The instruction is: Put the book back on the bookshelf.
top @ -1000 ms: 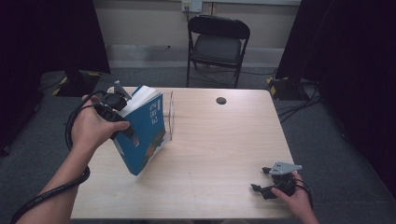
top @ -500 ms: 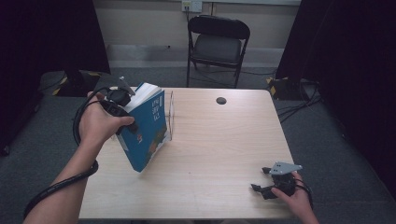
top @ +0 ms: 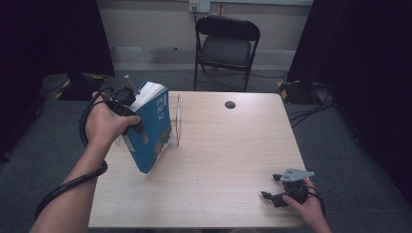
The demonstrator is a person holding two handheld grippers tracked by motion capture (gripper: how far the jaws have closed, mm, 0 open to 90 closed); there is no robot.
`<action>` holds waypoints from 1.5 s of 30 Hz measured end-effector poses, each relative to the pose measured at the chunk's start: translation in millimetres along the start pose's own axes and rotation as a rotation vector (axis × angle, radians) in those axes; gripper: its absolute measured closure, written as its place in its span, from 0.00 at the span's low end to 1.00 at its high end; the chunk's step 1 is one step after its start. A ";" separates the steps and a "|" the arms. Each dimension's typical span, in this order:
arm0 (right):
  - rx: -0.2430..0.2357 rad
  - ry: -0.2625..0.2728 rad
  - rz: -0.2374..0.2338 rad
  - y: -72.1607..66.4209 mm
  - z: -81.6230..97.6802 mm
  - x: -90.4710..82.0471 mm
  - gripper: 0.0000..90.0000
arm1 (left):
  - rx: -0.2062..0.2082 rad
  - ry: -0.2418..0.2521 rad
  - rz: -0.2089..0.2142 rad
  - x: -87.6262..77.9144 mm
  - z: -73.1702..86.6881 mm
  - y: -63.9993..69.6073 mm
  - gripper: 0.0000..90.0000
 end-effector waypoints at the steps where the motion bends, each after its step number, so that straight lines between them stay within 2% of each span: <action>1: 0.002 0.002 -0.002 -0.2 -0.1 0.2 0.17 | 0.006 -0.002 -0.003 0.6 -0.6 -0.3 0.69; 19: -0.001 -0.002 0.004 0.2 0.0 -0.2 0.17 | -0.033 0.027 -0.010 8.4 -16.3 0.5 0.69; 20: -0.001 -0.002 0.003 0.2 0.0 -0.2 0.16 | -0.026 0.021 -0.015 8.2 -17.3 0.1 0.69; 21: -0.001 -0.002 0.003 0.2 0.0 -0.2 0.17 | -0.042 0.029 -0.022 8.9 -18.2 1.6 0.69; 33: 0.001 0.002 -0.003 -0.1 -0.1 0.2 0.16 | -0.054 0.038 -0.027 9.8 -27.3 -0.4 0.69; 35: 0.001 0.002 -0.003 -0.1 -0.1 0.3 0.16 | -0.072 0.045 -0.022 10.8 -28.2 -0.3 0.69; 45: 0.000 0.002 -0.004 0.0 -0.1 0.3 0.16 | -0.082 0.049 -0.030 15.0 -35.4 -1.8 0.69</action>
Point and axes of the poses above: each handheld gripper's, and its own axes: x roughly forward along the jaws, z roughly out of its underside, y roughly to its right, the point moved 5 cm from there along x, roughly forward along the jaws, and after that the axes turned 15 degrees about z, right-handed, at the moved point
